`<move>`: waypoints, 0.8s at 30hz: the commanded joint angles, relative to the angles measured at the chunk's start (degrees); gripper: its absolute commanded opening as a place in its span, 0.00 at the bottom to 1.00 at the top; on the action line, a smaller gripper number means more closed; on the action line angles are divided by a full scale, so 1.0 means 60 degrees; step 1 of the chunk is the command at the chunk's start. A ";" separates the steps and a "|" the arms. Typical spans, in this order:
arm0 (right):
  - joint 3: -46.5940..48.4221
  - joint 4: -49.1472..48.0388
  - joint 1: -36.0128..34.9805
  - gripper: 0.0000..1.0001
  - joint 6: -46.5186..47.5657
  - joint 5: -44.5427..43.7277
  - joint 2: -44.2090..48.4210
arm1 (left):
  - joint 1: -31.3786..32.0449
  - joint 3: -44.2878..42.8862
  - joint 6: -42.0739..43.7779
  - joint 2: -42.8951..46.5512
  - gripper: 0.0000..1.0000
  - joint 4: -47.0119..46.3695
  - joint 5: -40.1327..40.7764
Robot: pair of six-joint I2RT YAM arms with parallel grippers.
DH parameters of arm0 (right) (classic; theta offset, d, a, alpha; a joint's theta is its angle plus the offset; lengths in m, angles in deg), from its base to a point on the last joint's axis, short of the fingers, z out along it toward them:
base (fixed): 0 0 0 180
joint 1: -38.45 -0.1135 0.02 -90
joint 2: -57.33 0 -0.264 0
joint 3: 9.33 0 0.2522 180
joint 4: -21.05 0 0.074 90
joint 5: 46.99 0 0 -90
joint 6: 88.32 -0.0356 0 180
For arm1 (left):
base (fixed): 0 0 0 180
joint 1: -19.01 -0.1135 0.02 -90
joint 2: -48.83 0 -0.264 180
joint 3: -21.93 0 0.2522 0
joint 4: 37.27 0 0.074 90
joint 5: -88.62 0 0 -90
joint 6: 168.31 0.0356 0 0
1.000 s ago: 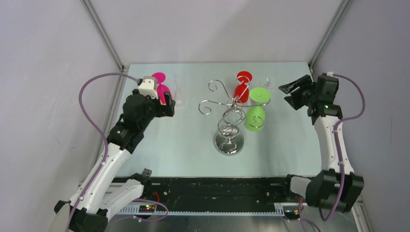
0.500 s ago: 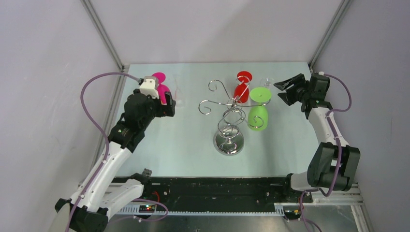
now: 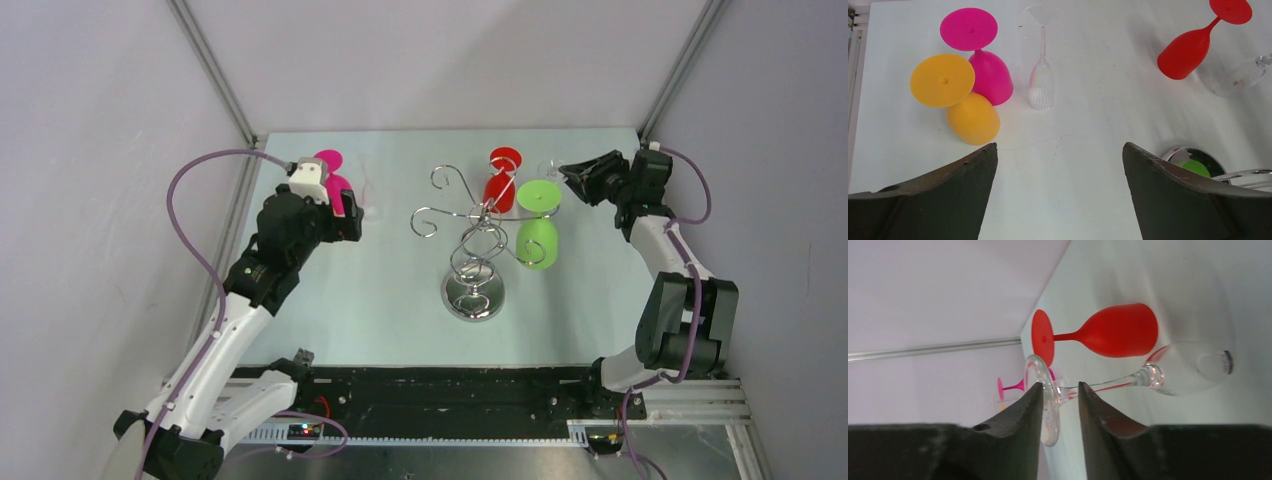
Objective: Place the wine glass upside down on the wine glass rack
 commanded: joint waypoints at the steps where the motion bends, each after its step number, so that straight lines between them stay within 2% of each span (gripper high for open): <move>1: 0.0029 -0.0770 -0.0098 0.32 -0.0181 0.0305 -0.0206 | 0.0061 -0.0053 0.0141 -0.0032 1.00 -0.0229 0.0026; 4: 0.0033 -0.0821 -0.0096 0.24 -0.0191 0.0398 -0.0233 | 0.0054 -0.0045 0.0155 -0.0016 1.00 -0.0233 0.0044; 11: 0.0022 -0.0895 -0.0069 0.12 -0.0138 0.0351 0.0046 | 0.0054 -0.0024 0.0169 0.0018 1.00 -0.0226 0.0044; 14: 0.0029 -0.1060 -0.0028 0.01 -0.0298 0.0375 0.0225 | 0.0056 -0.0014 0.0183 0.0058 1.00 -0.0232 0.0120; 20: 0.0021 -0.1241 0.0177 0.00 -0.0554 0.0284 0.0748 | 0.0057 -0.0010 0.0193 0.0101 1.00 -0.0233 0.0157; 24: 0.0024 -0.1308 0.0406 0.00 -0.0393 -0.0190 0.1620 | 0.0061 -0.0030 0.0199 0.0154 1.00 -0.0233 0.0304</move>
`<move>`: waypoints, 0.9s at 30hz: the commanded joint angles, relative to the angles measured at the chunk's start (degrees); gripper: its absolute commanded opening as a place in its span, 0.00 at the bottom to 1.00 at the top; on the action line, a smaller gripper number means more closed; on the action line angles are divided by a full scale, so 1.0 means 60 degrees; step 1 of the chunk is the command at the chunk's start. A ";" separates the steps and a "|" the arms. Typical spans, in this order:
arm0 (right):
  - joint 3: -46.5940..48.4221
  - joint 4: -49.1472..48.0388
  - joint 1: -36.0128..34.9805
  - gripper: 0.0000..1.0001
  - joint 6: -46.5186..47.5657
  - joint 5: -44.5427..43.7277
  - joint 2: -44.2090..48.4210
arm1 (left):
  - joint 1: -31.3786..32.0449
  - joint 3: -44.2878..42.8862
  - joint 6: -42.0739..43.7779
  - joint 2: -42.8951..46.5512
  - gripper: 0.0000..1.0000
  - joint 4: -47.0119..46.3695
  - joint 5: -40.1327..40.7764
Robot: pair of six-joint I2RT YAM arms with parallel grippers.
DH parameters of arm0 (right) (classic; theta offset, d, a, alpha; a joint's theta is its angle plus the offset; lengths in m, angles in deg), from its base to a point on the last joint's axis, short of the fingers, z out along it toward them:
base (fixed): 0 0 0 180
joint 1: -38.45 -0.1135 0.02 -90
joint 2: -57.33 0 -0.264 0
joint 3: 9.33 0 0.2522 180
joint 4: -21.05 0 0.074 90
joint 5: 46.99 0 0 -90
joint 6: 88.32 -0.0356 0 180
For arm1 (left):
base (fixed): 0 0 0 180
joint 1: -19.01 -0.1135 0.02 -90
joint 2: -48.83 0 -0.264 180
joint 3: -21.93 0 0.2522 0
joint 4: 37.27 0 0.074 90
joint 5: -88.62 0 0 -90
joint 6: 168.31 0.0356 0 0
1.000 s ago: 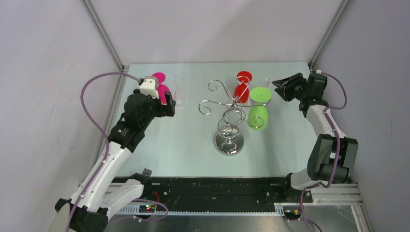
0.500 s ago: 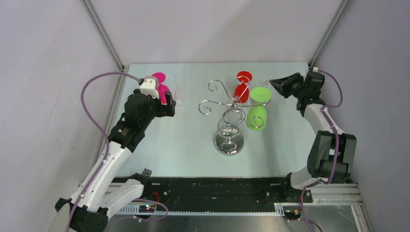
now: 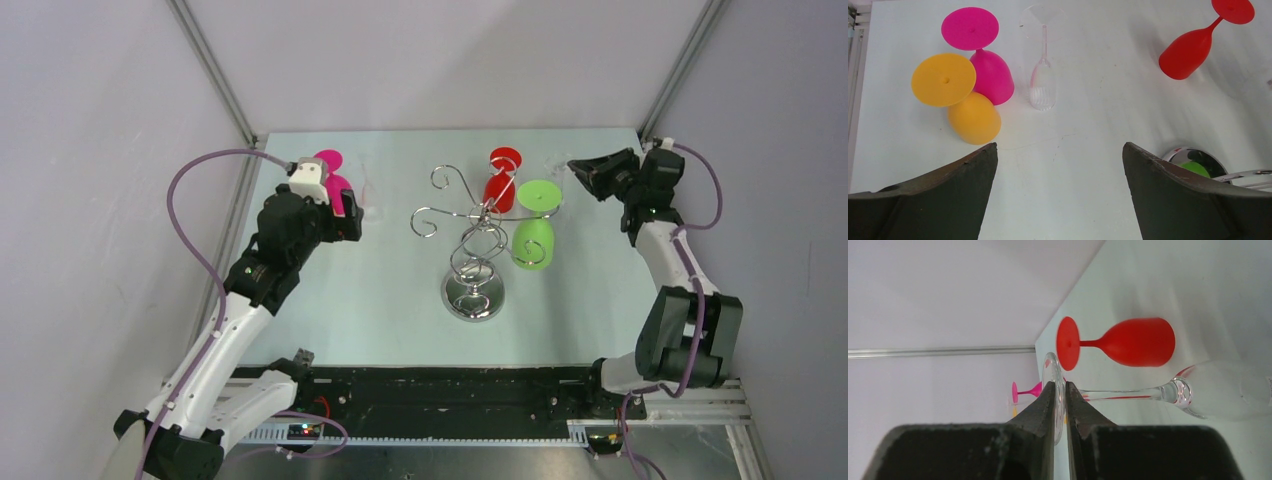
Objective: Place the wine glass upside down on the wine glass rack
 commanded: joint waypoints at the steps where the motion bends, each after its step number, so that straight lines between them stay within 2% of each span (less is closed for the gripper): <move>1: 0.0186 -0.0685 0.0280 0.00 -0.0007 -0.0452 0.1621 | 0.0057 -0.0038 0.0192 0.0186 1.00 -0.0248 0.0470; 8: 0.1295 0.0412 0.1170 0.00 0.0004 -0.0922 0.3240 | 0.0045 -0.0102 0.0151 0.0341 1.00 -0.0337 0.0731; 14: 0.3368 0.1669 0.1734 0.00 -0.0427 -0.0610 0.3981 | 0.0040 -0.0354 0.0090 0.0572 1.00 -0.0525 0.0473; 19: 0.5621 0.2566 0.1734 0.00 -0.1115 0.0225 0.3737 | 0.0052 -0.0740 0.0307 0.1193 1.00 -0.0564 0.0391; 21: 0.6461 0.2467 0.1632 0.00 -0.1598 0.0602 0.3578 | 0.0050 -0.1012 0.0444 0.1539 1.00 -0.0620 0.0302; 24: 0.7660 0.2317 0.1420 0.00 -0.2248 0.0963 0.3275 | 0.0049 -0.1239 0.0947 0.2089 1.00 -0.1103 -0.0562; 27: 0.8505 0.2330 0.0726 0.00 -0.2730 0.1143 0.2947 | 0.0055 -0.1454 0.1320 0.2388 1.00 -0.1796 -0.1556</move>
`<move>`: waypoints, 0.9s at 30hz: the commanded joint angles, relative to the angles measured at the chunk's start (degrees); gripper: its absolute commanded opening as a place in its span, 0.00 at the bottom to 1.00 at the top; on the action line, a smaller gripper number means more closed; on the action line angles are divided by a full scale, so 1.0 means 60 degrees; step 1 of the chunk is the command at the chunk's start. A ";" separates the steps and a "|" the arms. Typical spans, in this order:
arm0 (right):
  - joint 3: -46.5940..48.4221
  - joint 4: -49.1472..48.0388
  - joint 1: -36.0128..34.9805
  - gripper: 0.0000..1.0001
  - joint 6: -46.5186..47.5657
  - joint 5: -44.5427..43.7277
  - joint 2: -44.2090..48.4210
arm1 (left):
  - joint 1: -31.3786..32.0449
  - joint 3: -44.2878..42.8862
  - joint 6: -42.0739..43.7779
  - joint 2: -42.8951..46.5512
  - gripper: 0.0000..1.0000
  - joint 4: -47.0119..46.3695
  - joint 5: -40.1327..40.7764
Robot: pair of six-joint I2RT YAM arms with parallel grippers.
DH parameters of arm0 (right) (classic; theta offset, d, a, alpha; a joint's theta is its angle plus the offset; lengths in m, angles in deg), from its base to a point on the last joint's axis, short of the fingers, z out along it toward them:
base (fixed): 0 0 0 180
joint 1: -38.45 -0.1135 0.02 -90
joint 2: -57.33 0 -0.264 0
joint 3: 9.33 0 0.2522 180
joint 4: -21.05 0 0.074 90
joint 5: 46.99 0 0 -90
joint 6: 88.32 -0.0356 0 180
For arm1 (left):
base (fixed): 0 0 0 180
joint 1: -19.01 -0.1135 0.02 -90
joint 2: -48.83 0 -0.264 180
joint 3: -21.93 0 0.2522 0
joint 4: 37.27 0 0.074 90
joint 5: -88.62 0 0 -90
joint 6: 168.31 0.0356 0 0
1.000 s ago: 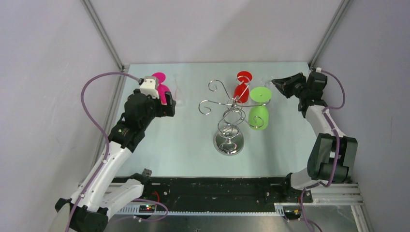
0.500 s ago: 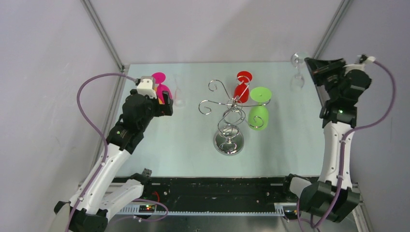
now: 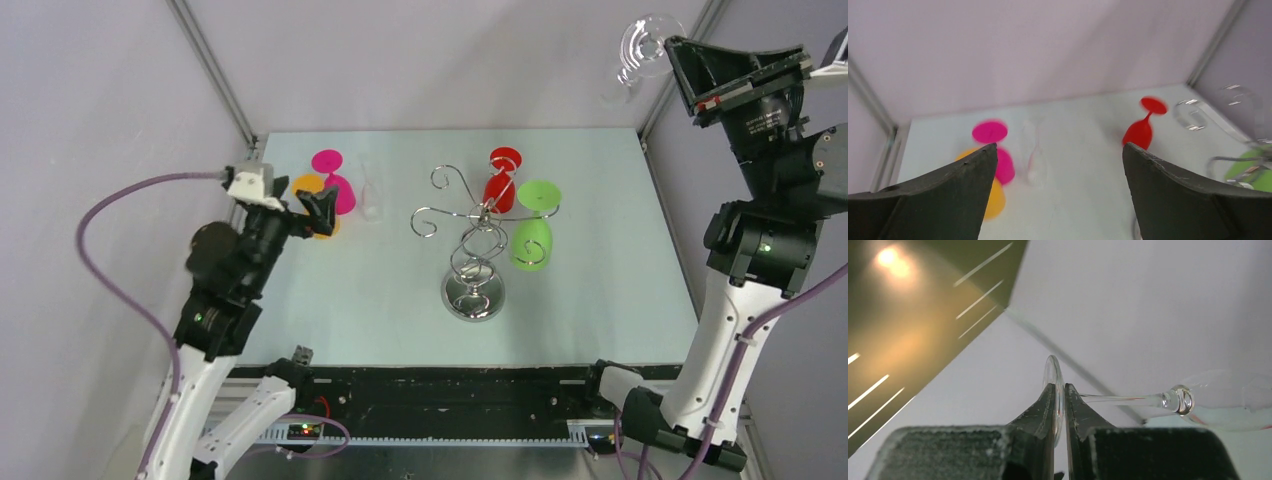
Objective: Place the wine glass upside down on the wine glass rack
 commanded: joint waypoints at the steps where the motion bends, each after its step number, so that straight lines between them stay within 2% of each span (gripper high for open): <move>1: 0.1559 -0.0361 -0.1103 0.00 -0.1057 0.0616 -0.0529 | 0.0050 -0.0553 0.1083 0.0603 1.00 -0.1743 -0.1953; 4: 0.2752 0.0167 -0.2044 0.00 -0.0876 0.0341 -0.1096 | 0.0057 -0.0488 0.1481 0.0838 1.00 -0.3037 -0.3356; 8: 0.4058 0.0740 -0.3789 0.00 -0.0461 -0.0216 -0.1815 | 0.0254 -0.0748 0.2057 0.0753 0.95 -0.3654 -0.4805; 12: 0.4933 0.1235 -0.5455 0.00 0.0083 -0.0829 -0.2345 | 0.0879 -0.0930 0.2634 0.0525 0.92 -0.3803 -0.5350; 18: 0.4688 0.1637 -0.7774 0.00 0.0757 -0.1771 -0.2551 | 0.2232 -0.1384 0.3006 0.0073 0.86 -0.3848 -0.4953; 22: 0.4637 0.1418 -0.8785 0.00 0.0898 -0.2146 -0.2847 | 0.3395 -0.1728 0.4071 -0.0230 0.85 -0.3851 -0.4363; 27: 0.5269 0.1585 -0.9792 0.00 0.1060 -0.2333 -0.3527 | 0.4158 -0.1978 0.5163 -0.0552 0.87 -0.3850 -0.3793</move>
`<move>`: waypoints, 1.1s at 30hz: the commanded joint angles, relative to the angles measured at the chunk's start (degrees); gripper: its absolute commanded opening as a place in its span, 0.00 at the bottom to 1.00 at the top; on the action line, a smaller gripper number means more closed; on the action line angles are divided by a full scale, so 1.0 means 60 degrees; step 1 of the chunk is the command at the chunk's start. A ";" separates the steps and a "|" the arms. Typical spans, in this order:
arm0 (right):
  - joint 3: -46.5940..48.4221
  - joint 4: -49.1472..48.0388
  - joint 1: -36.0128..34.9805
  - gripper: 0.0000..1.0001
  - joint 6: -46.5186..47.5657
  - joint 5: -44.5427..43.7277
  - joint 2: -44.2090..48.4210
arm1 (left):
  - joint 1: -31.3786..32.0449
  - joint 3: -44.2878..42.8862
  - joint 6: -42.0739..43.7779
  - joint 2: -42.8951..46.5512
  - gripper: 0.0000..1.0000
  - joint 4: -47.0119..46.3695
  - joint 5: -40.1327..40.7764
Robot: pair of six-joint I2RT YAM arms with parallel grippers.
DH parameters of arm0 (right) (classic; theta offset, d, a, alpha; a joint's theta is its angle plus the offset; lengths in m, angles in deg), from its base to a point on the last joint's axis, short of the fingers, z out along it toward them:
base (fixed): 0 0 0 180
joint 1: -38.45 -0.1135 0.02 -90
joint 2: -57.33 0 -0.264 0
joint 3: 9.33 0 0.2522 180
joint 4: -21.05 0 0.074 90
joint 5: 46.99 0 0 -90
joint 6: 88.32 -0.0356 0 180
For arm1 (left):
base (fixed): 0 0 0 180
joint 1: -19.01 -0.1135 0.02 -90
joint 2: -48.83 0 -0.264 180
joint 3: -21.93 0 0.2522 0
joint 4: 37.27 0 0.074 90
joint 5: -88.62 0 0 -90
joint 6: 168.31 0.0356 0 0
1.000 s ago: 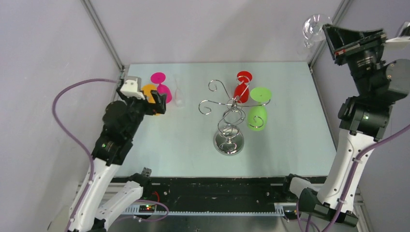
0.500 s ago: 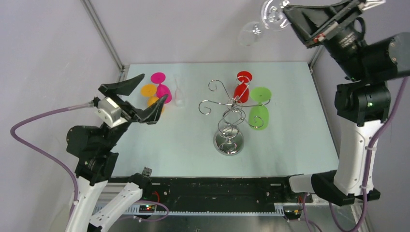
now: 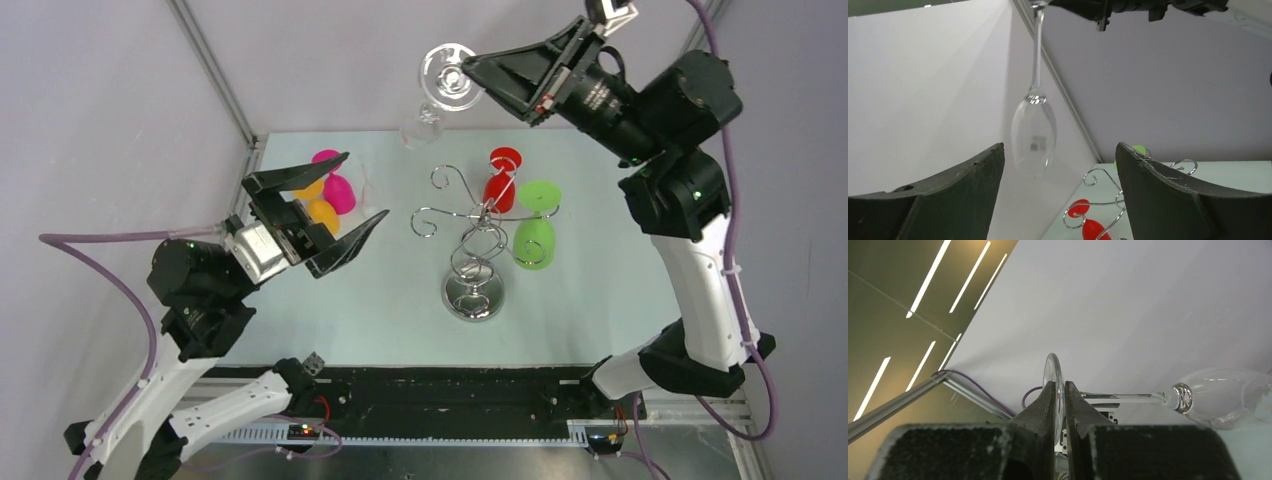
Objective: Place the wine glass upside down on the wine glass rack
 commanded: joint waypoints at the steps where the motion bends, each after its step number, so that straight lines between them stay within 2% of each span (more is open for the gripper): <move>1: 0.0661 -0.0579 -0.0715 0.00 0.0290 -0.0575 -0.0397 | 0.0555 -0.0409 0.1239 -0.0216 0.87 -0.0284 0.0600; 3: 0.0603 -0.0615 -0.0943 0.00 0.0289 -0.0559 -0.0608 | 0.0638 -0.0470 0.1187 -0.0264 0.87 -0.0284 0.0595; 9: 0.0607 -0.0693 -0.1519 0.00 0.0285 -0.0530 -0.1016 | 0.0901 -0.0114 0.1774 -0.0349 0.84 -0.0283 0.1696; 24: 0.0250 -0.0627 -0.2515 0.00 0.0324 -0.0389 -0.1057 | 0.0944 0.0172 0.1963 -0.0783 0.73 -0.0284 0.2876; 33: -0.0097 -0.0642 -0.2752 0.00 0.0373 -0.0363 -0.0866 | 0.0934 -0.0071 0.1783 -0.0960 0.51 -0.0295 0.2768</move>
